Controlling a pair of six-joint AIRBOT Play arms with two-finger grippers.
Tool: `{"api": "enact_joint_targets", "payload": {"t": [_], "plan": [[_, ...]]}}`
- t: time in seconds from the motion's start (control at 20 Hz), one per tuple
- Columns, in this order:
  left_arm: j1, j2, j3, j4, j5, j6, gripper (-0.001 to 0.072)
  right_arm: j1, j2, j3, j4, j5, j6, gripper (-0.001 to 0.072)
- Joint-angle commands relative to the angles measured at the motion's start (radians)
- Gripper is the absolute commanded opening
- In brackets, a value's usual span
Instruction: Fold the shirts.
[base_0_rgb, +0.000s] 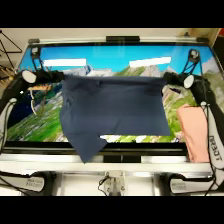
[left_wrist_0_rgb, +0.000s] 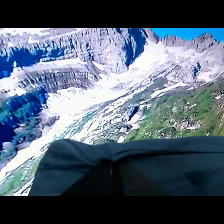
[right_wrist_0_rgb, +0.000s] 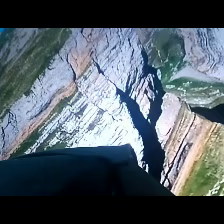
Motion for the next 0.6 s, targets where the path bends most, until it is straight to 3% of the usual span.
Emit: {"api": "enact_joint_targets", "payload": {"t": [0.0, 0.2, 0.35, 0.55], "plan": [[-0.009, -0.061, 0.046, 0.012, -0.088, -0.036, 0.0028, -0.008, -0.052, 0.000, 0.005, 0.052, 0.015, 0.0070], [0.006, -0.044, 0.047, 0.037, -0.441, -0.069, 0.0027, -0.029, -0.042, 0.000, 0.004, 0.199, 0.009, 0.0070], [0.004, -0.047, 0.002, 0.037, -0.479, -0.123, 0.0027, -0.011, -0.062, 0.000, 0.006, 0.319, 0.000, 0.0070], [0.004, -0.048, -0.051, 0.037, -0.496, -0.143, 0.0027, -0.010, -0.069, 0.000, 0.002, 0.353, -0.002, 0.0070]]}}
